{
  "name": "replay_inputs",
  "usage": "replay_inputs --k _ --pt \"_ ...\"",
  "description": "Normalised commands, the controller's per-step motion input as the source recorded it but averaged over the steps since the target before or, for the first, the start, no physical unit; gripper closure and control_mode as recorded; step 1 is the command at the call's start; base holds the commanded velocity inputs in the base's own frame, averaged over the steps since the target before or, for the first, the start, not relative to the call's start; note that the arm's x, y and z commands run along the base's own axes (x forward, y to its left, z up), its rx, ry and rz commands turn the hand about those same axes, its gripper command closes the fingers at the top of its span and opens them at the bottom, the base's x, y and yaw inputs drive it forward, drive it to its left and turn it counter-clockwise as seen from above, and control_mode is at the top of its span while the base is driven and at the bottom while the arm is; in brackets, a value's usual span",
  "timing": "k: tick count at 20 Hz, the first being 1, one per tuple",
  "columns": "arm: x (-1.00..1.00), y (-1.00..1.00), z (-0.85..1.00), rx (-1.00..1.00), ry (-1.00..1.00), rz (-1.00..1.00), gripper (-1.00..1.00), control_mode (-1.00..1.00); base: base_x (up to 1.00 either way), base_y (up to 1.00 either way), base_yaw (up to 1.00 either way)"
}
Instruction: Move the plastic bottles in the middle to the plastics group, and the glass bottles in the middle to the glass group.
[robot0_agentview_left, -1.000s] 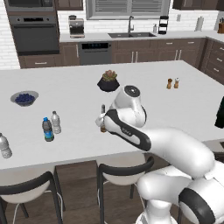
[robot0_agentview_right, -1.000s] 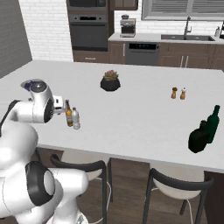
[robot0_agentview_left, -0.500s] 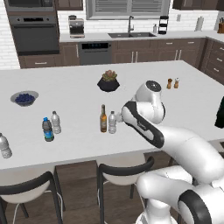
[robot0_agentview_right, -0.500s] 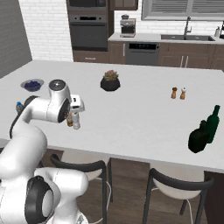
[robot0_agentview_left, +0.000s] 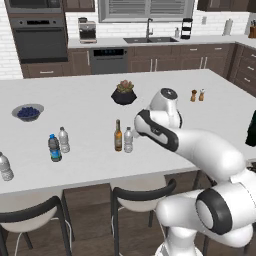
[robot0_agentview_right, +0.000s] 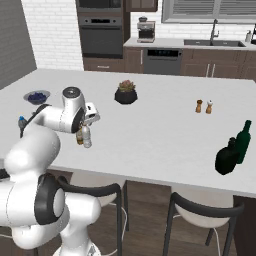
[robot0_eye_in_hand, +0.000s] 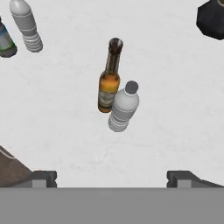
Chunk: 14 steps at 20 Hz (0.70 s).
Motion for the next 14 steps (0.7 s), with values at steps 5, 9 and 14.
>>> replay_inputs --k 5,9,14 --pt "0.18 0.07 -0.07 -0.04 0.04 0.0 -1.0 -1.0 0.0 0.0 0.0" --pt "0.4 0.01 -0.33 0.0 0.0 0.0 -1.0 -1.0 0.0 0.0 0.0" --pt "0.39 0.0 -0.28 0.0 0.0 0.0 -1.0 -1.0 0.0 0.0 0.0"
